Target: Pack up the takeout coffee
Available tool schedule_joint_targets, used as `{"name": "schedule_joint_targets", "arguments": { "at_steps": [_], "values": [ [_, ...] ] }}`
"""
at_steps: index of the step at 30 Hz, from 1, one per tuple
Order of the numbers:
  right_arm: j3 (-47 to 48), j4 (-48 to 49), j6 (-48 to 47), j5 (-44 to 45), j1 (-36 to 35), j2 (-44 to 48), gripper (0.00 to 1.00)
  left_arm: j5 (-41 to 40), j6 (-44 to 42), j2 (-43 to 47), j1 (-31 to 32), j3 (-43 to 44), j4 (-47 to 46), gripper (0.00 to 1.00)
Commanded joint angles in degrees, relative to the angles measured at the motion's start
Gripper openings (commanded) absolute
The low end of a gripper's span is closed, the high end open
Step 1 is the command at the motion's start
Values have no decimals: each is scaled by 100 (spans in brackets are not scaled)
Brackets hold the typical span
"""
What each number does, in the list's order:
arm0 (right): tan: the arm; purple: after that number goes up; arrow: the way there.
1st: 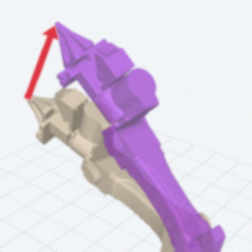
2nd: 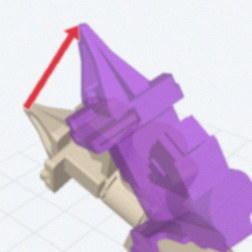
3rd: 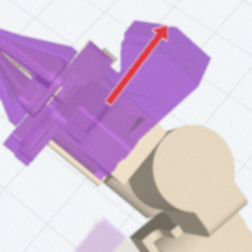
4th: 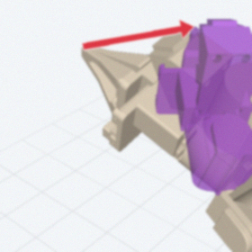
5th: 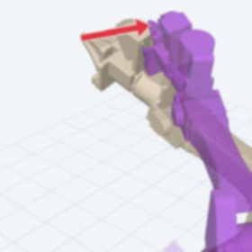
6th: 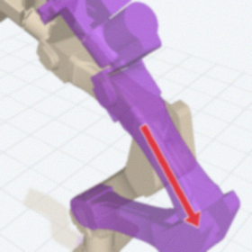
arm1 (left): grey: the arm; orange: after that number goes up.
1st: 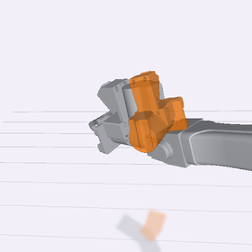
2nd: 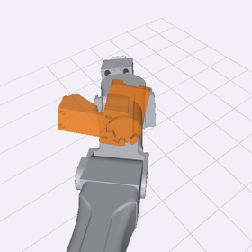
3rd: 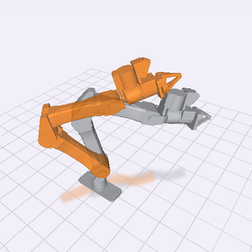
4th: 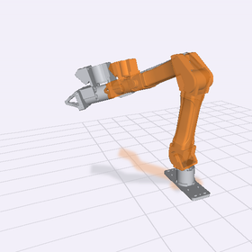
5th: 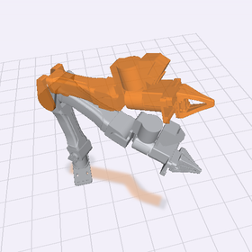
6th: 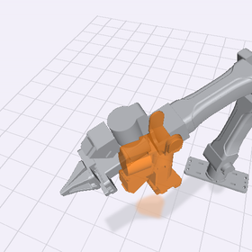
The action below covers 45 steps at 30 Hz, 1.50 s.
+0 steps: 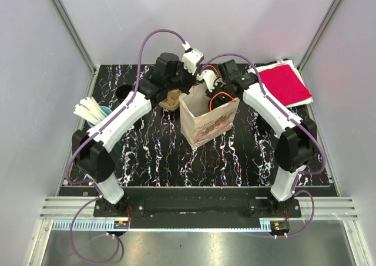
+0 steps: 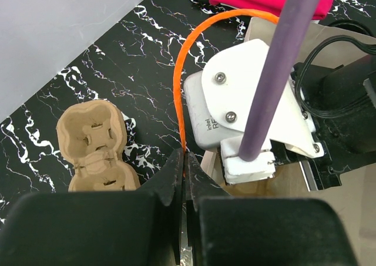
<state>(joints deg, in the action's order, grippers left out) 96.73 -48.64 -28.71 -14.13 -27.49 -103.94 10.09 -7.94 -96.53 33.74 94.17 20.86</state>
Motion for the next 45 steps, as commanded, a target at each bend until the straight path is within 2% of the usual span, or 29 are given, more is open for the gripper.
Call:
{"name": "schedule_joint_targets", "arguments": {
  "at_steps": [1,45],
  "values": [
    [-5,232,-73,-134,-38,-21,0,143,65,135,1,181,-144,0],
    [-93,312,-82,-301,-38,-232,0,213,91,108,19,207,-100,0]
  ]
}}
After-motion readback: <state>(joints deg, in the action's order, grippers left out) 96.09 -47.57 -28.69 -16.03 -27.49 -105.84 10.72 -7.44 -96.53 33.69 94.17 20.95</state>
